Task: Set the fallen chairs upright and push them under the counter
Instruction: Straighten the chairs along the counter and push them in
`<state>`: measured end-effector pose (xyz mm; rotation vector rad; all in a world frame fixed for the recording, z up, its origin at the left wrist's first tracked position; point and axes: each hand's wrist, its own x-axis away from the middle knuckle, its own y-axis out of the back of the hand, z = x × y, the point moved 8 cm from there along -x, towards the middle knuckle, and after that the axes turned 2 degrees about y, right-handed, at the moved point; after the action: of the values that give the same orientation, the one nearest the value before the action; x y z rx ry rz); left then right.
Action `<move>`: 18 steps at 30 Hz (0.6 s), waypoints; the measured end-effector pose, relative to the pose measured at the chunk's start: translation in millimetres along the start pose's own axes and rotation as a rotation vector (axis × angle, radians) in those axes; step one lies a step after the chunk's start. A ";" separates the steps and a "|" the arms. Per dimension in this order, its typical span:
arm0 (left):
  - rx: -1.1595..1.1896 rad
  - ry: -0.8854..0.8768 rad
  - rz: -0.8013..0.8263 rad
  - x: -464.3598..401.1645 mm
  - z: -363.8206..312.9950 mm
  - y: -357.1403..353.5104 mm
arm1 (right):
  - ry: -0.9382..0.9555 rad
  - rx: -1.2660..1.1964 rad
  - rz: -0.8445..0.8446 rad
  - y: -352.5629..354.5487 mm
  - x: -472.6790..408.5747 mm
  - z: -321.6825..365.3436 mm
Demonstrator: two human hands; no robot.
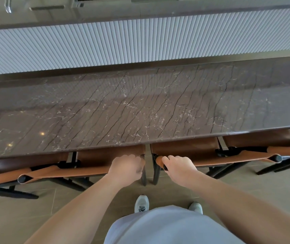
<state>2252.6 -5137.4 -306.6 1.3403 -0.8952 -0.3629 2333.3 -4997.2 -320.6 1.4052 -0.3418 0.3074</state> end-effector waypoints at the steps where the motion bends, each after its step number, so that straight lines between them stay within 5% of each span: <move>1: 0.004 -0.002 0.010 -1.1 1.3 -1.9 | -0.009 -0.022 -0.008 1.0 1.2 -0.6; 8: 0.486 -0.021 0.023 -11.3 -3.3 2.3 | -0.096 -0.341 0.045 1.6 21.7 -15.5; 12: 1.080 0.177 0.024 -20.6 -13.5 14.1 | -0.278 -0.715 -0.100 14.0 29.4 -27.7; 18: 1.617 0.376 0.096 -29.8 -42.5 16.5 | -0.574 -1.479 -0.310 16.0 48.3 -49.6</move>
<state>2260.7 -5083.9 -300.3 2.6552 -0.8758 0.9036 2373.3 -4945.4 -292.9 0.0224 -0.6204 -0.5623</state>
